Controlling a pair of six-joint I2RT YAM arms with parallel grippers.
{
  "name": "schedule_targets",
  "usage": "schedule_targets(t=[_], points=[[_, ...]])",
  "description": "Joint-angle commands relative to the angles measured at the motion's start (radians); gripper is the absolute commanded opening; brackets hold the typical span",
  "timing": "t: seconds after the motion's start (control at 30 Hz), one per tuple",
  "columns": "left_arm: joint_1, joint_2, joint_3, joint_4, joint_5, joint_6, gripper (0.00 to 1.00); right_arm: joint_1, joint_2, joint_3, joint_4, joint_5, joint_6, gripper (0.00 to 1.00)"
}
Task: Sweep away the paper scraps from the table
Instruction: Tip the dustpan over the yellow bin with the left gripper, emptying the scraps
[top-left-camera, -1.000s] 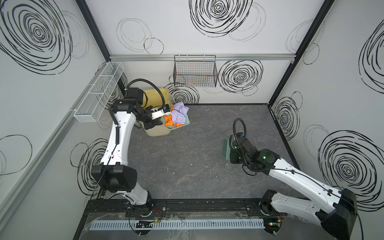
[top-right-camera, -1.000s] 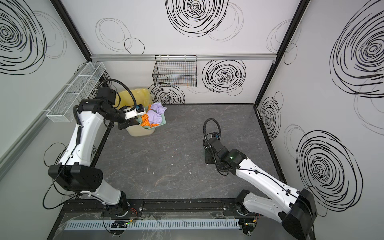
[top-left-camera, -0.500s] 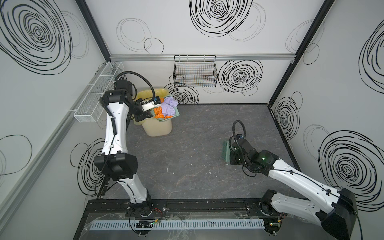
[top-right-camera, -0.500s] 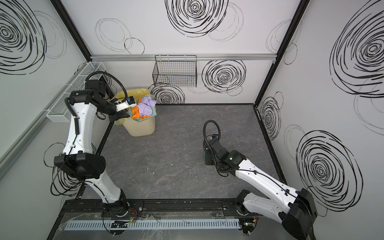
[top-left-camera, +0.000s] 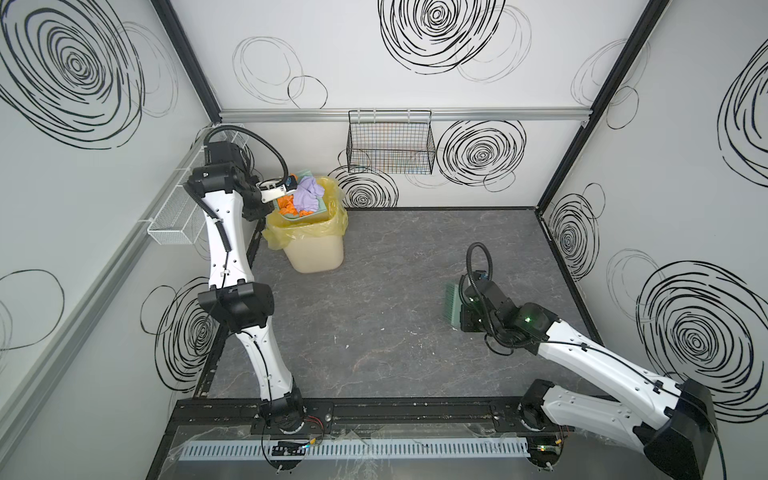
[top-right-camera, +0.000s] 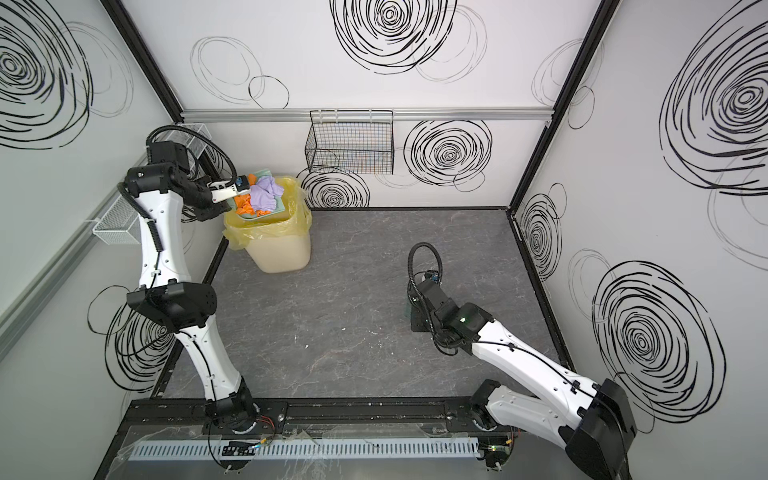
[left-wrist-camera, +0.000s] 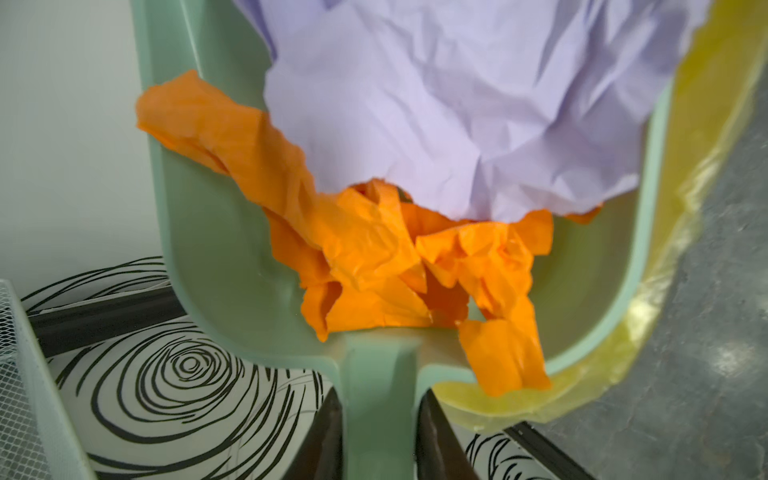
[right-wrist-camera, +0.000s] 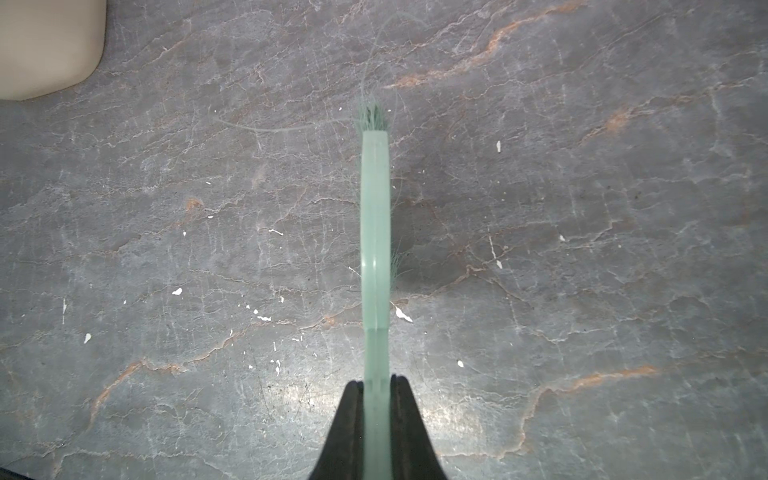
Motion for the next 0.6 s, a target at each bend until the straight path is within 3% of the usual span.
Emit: schedule_targets(t=[0.0,0.3,0.4,0.57], points=[[-0.035,0.000,0.017,0.058,-0.150,0.081,0.00,-0.005,-0.022,-0.022,0.026,0.010,0.016,0.00],[-0.136,-0.045,-0.091,0.245,-0.443,0.230,0.00,-0.004,-0.041,-0.046,0.024,0.006,0.033,0.00],[-0.152,-0.079,-0.171,0.339,-0.517,0.296,0.00,-0.004,-0.058,-0.048,0.023,0.012,0.031,0.00],[-0.171,-0.085,-0.170,0.413,-0.603,0.391,0.00,-0.004,-0.075,-0.056,0.035,0.013,0.023,0.00]])
